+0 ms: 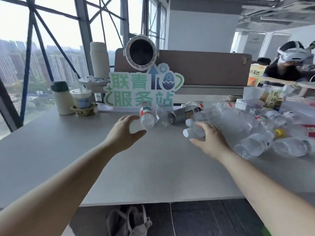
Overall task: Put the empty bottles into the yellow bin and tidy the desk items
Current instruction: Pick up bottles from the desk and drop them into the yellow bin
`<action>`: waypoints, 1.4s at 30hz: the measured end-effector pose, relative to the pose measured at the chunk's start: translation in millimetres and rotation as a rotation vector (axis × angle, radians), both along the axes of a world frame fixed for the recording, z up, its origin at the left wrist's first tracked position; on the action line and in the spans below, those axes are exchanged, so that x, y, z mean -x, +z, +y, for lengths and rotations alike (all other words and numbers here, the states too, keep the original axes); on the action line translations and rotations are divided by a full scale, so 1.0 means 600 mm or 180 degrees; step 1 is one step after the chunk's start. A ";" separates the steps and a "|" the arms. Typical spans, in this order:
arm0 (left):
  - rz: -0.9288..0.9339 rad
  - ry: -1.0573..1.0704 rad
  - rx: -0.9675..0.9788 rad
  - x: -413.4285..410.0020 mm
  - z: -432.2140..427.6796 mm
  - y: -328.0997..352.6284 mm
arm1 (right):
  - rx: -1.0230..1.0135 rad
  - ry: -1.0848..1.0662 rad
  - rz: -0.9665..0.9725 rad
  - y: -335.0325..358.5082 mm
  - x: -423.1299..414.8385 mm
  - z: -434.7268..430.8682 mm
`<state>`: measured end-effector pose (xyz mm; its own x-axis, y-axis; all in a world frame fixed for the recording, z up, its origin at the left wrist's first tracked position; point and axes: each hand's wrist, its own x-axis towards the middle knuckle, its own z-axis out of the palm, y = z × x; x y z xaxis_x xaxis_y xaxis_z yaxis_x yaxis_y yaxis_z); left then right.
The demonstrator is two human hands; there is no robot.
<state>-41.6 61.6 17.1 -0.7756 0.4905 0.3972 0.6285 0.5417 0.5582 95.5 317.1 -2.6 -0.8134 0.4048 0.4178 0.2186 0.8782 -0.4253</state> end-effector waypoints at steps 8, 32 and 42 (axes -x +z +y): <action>-0.0111 0.0123 0.0092 0.094 0.108 -0.036 | -0.0595 -0.0052 -0.0414 -0.033 0.063 0.056; -0.0045 0.0612 0.0020 0.125 0.119 -0.077 | -0.1094 0.0520 0.0478 -0.029 0.069 0.054; 0.0238 0.0684 -0.0660 0.003 -0.117 0.002 | -0.0645 0.1080 0.1153 0.064 0.031 -0.121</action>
